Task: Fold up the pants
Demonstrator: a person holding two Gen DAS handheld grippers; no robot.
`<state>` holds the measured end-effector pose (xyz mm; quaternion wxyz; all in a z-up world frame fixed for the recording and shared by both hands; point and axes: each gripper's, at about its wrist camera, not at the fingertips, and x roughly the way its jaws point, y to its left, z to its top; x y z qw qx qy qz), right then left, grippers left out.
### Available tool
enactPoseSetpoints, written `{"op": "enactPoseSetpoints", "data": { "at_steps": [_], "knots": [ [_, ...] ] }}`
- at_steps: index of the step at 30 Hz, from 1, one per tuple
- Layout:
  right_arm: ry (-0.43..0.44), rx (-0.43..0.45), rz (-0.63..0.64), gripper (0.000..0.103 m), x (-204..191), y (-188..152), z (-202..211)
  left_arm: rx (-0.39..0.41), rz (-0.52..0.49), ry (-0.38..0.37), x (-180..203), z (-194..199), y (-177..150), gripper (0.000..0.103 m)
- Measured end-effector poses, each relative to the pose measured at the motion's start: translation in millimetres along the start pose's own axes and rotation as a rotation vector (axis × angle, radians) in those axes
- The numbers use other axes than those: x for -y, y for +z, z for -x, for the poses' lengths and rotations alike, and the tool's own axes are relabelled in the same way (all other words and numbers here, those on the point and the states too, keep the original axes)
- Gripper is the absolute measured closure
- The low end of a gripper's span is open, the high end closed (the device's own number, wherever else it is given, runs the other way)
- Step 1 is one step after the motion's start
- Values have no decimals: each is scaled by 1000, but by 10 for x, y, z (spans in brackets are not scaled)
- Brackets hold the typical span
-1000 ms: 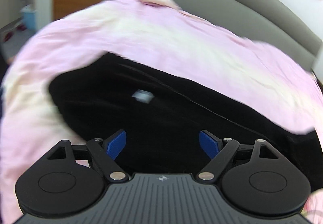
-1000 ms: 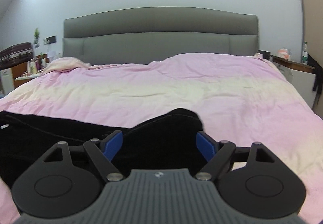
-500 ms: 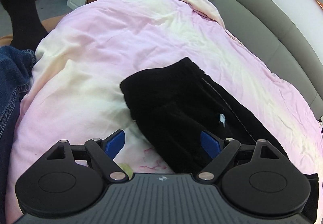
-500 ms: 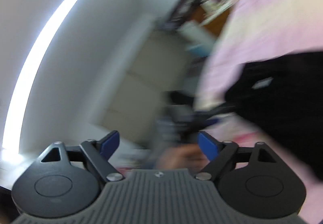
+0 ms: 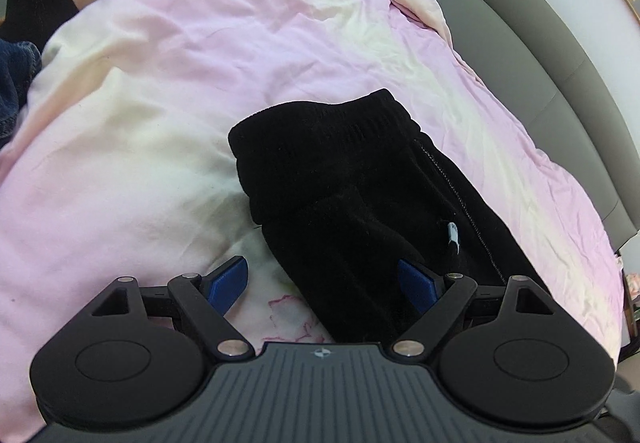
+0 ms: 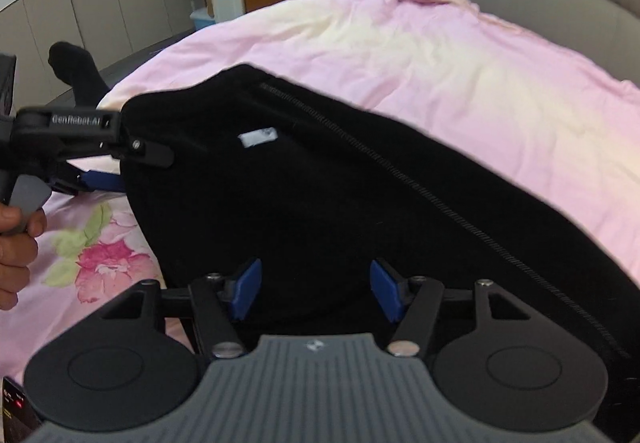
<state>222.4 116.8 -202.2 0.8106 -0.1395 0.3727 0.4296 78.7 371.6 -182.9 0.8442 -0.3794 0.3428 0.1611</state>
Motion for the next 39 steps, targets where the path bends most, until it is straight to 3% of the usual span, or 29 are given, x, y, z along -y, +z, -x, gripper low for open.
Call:
{"op": "enactPoseSetpoints", "data": {
  "at_steps": [4,7,10,13,14,15,17,20,27,33,39],
  "knots": [
    [-18,49,10,47,-15,-40,-161,9,109,-50,-129,-101,51,4],
    [-108,3,-40,47,105,3,-345,19,120,-56,-121,-165,81,4],
    [-100,-54,-99,43,227,-72,-464,24,114,-63,-87,-246,97,4],
    [-113,-57,-53,42,185,-143,-531,32,136,-89,-99,-340,113,4],
    [-115,-58,-55,42,185,-143,-539,37,144,-108,-107,-358,115,11],
    [-115,-59,-59,42,195,-137,-542,40,143,-111,-101,-368,114,29],
    [-110,-53,-70,42,226,-146,-542,80,88,-76,-41,-321,87,55],
    [-106,-36,-79,42,245,-182,-507,142,46,-84,63,-195,18,62],
    [-102,44,-143,42,349,-305,-124,312,-200,-86,571,197,-167,64],
    [-144,137,-283,42,668,-588,479,409,-590,-119,1332,367,-529,64],
    [-227,179,-353,42,1005,-929,1064,394,-1012,-128,1991,190,-1122,64]
  ]
}}
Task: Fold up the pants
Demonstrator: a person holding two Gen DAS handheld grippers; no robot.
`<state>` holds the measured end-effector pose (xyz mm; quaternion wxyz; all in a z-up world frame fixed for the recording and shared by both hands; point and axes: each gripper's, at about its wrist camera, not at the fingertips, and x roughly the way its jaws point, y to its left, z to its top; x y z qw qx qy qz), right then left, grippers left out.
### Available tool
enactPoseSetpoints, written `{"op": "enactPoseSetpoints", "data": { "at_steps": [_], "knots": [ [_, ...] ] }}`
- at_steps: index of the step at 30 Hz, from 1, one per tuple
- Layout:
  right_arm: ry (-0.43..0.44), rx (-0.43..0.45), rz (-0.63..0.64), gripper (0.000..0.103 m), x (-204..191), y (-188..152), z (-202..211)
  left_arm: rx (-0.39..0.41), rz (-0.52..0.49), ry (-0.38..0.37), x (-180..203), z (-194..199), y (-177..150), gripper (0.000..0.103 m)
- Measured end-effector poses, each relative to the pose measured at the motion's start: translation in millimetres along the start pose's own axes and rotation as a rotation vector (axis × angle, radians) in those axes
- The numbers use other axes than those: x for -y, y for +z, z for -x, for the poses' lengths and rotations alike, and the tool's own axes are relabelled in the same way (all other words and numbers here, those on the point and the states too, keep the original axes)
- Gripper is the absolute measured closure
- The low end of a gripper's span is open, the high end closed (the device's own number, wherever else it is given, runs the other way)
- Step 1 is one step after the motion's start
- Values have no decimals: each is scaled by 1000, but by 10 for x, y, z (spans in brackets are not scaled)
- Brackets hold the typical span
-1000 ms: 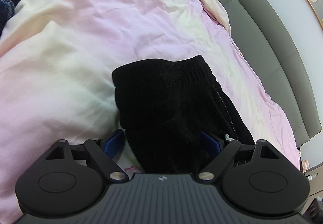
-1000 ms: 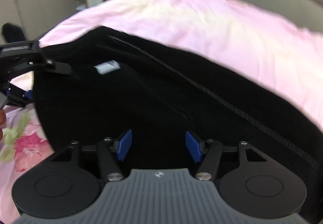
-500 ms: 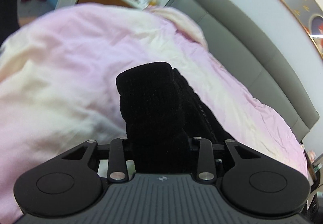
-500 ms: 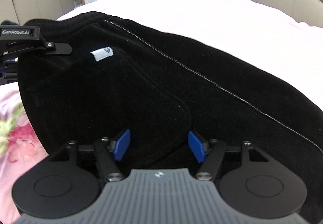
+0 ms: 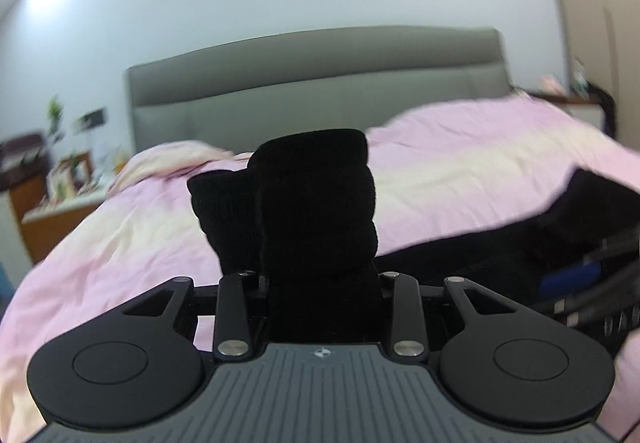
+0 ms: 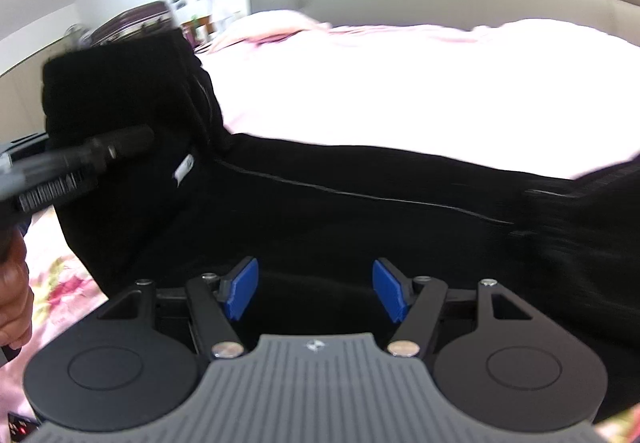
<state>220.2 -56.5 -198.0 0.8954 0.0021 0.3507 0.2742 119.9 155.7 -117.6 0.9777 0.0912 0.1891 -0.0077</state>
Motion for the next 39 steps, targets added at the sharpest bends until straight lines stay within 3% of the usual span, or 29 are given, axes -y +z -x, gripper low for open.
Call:
{"op": "enactPoseSetpoints", "data": {
  "at_steps": [4,7,8,10,13,15,17,20,24,27,31,34,36,39],
  "knots": [
    [-56,15,-51,42,342,-18,232,-22,-165,-75,466,-145,-83,64],
    [-90,27,-84,42,518,-12,344,-113,-256,-122,777,-300,-223,56],
    [-101,28,-98,42,564,-12,374,-157,-255,-157,833,-385,-275,47],
    [-118,20,-131,42,639,-9,414,-249,-224,-231,928,-464,-388,45],
    [-131,20,-146,42,657,17,423,-241,-229,-259,975,-404,-382,31],
    [-129,27,-136,41,523,34,365,-257,-153,-319,842,-340,-314,19],
    [-116,27,-126,40,467,64,362,-255,-23,-386,605,-254,-219,19],
    [-74,4,-115,30,367,185,232,-234,217,-446,105,-143,-151,14],
    [14,-56,-151,29,206,324,-18,-237,477,-373,-580,-124,-237,8],
    [73,-87,-175,29,107,411,-248,-300,653,-316,-972,-245,-469,7],
    [115,-172,-235,29,91,451,-629,-430,837,-352,-1162,-429,-846,7],
    [208,-208,-278,29,128,427,-864,-463,871,-394,-1126,-539,-977,7],
    [236,-228,-270,67,109,423,-943,-481,844,-381,-1078,-628,-996,7],
    [252,-215,-281,80,123,455,-889,-483,798,-356,-990,-642,-957,7]
  ]
}}
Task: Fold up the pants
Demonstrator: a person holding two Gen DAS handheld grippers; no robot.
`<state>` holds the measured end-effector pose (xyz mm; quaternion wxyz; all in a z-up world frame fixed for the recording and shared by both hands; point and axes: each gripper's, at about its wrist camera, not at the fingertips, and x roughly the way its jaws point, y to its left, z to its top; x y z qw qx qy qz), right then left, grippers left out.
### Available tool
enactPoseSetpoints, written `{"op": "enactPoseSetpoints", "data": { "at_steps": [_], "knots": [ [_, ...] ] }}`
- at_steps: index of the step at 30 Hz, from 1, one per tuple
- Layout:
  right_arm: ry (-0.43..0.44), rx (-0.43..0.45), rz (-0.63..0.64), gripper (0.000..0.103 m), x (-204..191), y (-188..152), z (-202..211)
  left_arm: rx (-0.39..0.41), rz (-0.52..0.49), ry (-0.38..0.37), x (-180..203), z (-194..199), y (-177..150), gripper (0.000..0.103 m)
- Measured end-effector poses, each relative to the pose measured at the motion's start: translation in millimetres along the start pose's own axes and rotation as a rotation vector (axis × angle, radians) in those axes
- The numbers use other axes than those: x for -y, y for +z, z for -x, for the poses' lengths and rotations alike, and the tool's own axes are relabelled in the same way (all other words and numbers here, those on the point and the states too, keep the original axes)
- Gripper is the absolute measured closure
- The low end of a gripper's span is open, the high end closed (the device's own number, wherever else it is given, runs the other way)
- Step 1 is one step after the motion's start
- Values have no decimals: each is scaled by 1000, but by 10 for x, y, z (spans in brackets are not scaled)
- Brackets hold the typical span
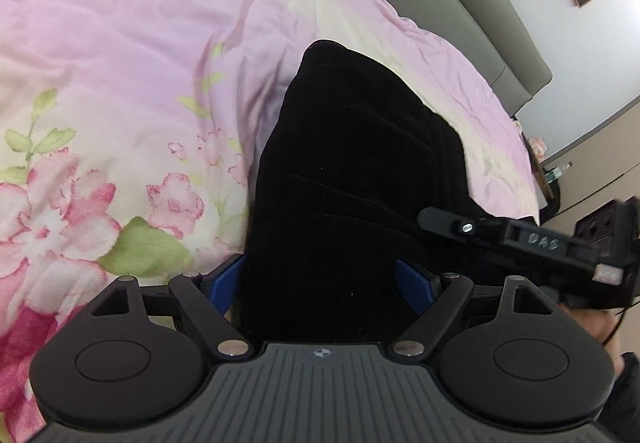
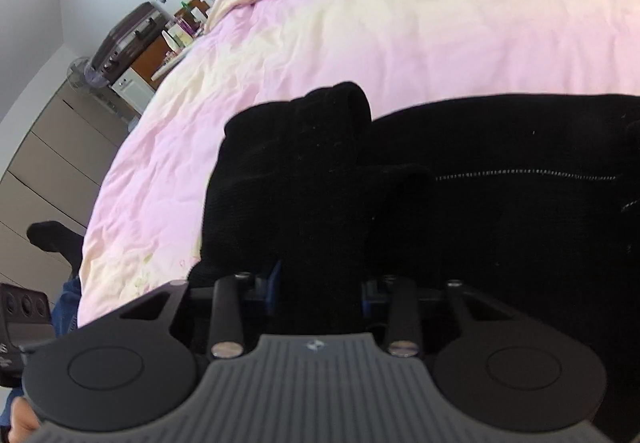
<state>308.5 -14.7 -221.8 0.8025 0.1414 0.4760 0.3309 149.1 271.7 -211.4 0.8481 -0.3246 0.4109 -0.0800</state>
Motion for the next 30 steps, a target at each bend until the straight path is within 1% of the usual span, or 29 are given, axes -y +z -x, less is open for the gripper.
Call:
{"op": "enactPoseSetpoints", "data": {
  "at_steps": [2,4,7,9,10,13,14,15,17,18,19,20,21,24,26,28,30],
  "knots": [
    [38,34,-7,84,-6,44,135,16,-61,20,137,71,-19,7],
    [64,71,-6,86,-13,76,292,39,-124,24,330,156,-55,8],
    [96,121,-26,86,67,101,519,75,-165,-20,438,288,-80,8],
    [92,138,-61,86,187,101,573,87,-161,-32,448,266,-74,8],
    [81,135,-81,86,261,95,543,80,-155,-29,433,231,-79,8],
    [15,85,-92,82,409,10,298,15,-137,27,386,34,-138,8],
    [-23,63,-81,76,438,-32,176,-5,-122,47,355,-27,-169,8],
    [-43,59,-74,72,452,-67,110,-19,-92,53,320,-80,-194,7],
    [-51,72,-71,71,439,-98,97,-19,-24,31,219,-94,-245,6],
    [-60,75,-70,69,405,-97,129,-19,-13,24,202,-87,-247,6],
    [-80,79,-56,66,361,-94,171,-20,-21,26,205,-76,-241,5],
    [-109,86,-28,60,306,-105,221,-20,-33,32,218,-68,-234,5],
    [-150,102,17,56,234,-131,283,-18,-44,39,234,-54,-229,5],
    [-248,186,169,57,-8,-254,510,-11,-54,51,245,-34,-238,5],
    [-292,269,270,57,-173,-372,677,-11,-49,50,262,-52,-229,4],
    [-291,329,312,56,-276,-465,780,-11,-47,50,273,-62,-225,4],
    [-247,303,331,57,-319,-552,763,-8,-54,58,293,-59,-229,4]
  ]
}}
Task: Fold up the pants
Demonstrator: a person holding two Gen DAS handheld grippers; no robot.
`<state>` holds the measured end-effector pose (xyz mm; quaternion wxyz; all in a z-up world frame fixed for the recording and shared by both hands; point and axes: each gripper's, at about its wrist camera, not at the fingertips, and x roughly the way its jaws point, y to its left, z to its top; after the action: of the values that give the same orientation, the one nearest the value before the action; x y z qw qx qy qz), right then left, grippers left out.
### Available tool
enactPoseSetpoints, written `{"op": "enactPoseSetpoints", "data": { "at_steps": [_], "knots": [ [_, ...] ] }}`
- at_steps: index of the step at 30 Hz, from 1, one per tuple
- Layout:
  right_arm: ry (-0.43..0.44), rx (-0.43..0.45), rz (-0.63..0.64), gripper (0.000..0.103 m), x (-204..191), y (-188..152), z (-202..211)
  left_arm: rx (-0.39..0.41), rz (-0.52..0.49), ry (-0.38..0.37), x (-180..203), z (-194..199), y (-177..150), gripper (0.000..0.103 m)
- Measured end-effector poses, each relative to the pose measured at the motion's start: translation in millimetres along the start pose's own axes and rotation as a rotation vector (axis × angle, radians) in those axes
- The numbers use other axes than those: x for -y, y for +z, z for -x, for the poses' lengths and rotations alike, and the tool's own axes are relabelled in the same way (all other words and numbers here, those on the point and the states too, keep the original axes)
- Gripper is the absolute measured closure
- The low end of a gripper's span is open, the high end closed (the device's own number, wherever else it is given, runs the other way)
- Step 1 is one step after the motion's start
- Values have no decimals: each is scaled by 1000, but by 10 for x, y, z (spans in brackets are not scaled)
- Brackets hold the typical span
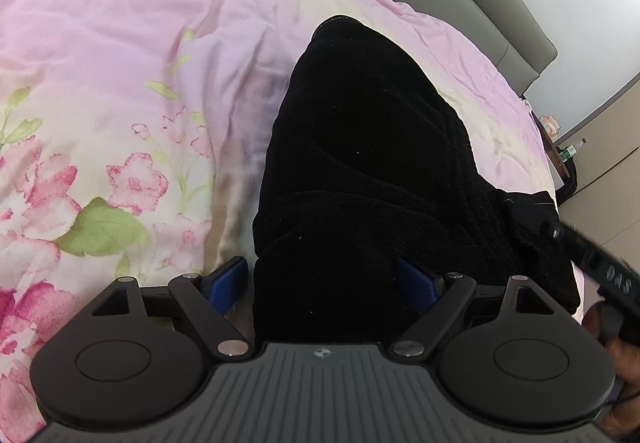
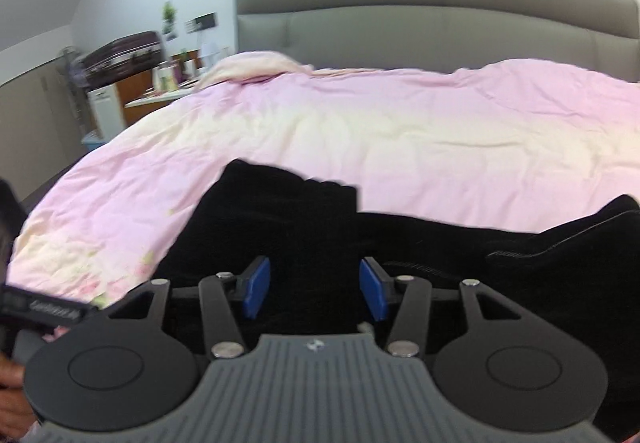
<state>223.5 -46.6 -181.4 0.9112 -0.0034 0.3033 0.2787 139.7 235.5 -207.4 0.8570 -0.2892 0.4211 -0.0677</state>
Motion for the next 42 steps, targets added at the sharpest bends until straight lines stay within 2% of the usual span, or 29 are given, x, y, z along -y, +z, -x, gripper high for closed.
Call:
{"op": "enactPoseSetpoints", "data": {
  "at_steps": [2,4,6,9,12,15,19,23,26,29,33,35,38,42],
  "knots": [
    [15,-59,38,56,-103,-109,-101,6,-10,9,16,7,-7,4],
    [-34,-106,82,57,-161,-308,-237,1,-27,13,38,-3,-23,4],
    [-36,-123,42,56,-77,-432,-322,-5,-56,35,72,-52,-64,2],
    [-1,-130,-34,57,54,-300,-259,20,-50,36,83,-38,-99,0],
    [17,-86,-72,51,157,-179,45,40,-67,55,120,29,-80,0],
    [-32,-29,-74,40,340,-154,425,49,-91,72,170,54,-89,1],
    [-141,25,-96,38,736,-204,920,60,-84,76,172,44,-116,1],
    [-265,72,-155,31,1227,-290,1292,59,-75,84,181,60,-116,1],
    [-356,98,-255,27,1587,-410,1503,60,-98,126,255,132,-82,1],
    [-427,109,-408,25,1873,-498,1607,94,-137,189,419,272,-56,3],
    [-433,121,-632,24,2202,-592,1629,149,-215,228,758,428,-34,3],
    [-411,109,-737,24,2335,-669,1583,164,-271,212,988,442,-27,3],
    [-360,86,-882,24,2474,-775,1532,147,-385,113,1430,323,-27,3],
    [-312,104,-972,24,2548,-861,1546,105,-537,75,2059,-43,-62,3]
  ]
}}
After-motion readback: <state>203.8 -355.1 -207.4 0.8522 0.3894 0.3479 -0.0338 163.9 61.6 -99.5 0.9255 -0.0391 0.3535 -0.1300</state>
